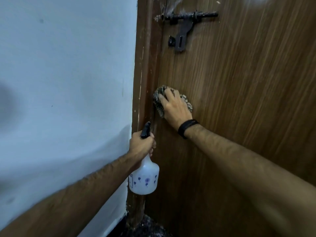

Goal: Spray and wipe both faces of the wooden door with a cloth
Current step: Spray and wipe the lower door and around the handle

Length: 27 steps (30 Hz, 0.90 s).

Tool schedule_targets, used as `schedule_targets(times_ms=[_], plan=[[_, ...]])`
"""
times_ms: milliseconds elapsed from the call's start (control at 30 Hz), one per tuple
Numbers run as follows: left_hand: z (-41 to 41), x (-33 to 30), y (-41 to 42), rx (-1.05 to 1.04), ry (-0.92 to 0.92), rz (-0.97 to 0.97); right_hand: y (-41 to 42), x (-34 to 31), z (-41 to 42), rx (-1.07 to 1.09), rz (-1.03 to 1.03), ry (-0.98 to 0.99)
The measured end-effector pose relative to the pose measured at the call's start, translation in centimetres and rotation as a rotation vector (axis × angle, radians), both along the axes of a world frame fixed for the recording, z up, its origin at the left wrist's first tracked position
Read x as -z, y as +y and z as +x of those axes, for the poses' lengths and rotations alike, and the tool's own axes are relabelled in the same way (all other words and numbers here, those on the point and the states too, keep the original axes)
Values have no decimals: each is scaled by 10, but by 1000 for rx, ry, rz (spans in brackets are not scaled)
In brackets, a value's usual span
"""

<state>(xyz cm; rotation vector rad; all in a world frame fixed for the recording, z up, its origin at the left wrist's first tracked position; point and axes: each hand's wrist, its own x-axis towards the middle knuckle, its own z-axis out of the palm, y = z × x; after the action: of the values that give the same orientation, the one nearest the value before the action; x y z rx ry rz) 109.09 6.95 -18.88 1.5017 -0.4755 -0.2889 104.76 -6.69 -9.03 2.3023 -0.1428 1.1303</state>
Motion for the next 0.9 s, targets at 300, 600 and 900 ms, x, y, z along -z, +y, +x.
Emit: schedule_targets(times_ms=[300, 600, 900], plan=[[-4, 26, 24, 46, -20, 128, 9, 98, -21, 33, -131, 687], [6, 44, 24, 31, -28, 192, 0, 28, 19, -99, 71, -223], [4, 92, 37, 73, -5, 390, -10, 188, 5, -178, 92, 169]])
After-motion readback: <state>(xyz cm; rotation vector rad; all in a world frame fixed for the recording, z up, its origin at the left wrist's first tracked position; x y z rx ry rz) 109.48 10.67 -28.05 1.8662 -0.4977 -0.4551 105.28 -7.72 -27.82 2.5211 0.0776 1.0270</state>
